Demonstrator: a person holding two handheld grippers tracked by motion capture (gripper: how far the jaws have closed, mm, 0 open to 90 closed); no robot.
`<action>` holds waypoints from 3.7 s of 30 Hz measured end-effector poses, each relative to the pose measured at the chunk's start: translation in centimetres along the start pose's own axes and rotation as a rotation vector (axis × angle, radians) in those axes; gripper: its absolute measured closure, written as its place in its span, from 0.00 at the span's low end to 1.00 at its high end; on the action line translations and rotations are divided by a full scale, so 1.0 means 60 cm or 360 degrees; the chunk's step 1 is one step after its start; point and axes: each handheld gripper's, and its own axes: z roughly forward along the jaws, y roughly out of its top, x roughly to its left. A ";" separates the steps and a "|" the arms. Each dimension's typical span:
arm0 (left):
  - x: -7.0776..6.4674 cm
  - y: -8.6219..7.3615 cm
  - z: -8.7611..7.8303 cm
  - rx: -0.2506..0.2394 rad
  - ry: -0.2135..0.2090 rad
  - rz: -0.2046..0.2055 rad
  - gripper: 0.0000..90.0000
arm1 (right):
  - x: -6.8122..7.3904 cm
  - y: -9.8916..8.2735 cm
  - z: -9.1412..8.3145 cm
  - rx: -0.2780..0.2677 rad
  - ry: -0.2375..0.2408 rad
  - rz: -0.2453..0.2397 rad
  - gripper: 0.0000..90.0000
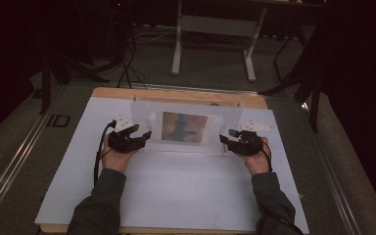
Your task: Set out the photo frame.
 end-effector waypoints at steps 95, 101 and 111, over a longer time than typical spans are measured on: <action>-0.019 -0.016 -0.033 0.0037 -0.0024 -0.0075 0.46 | 0.014 -0.020 -0.020 0.0009 0.0080 0.0033 0.54; -0.015 -0.018 -0.033 0.0022 -0.0049 -0.0077 0.47 | 0.017 -0.019 -0.019 0.0014 0.0061 0.0011 0.52; -0.014 -0.019 -0.033 0.0021 -0.0061 -0.0068 0.47 | 0.016 -0.019 -0.019 0.0016 0.0081 0.0008 0.51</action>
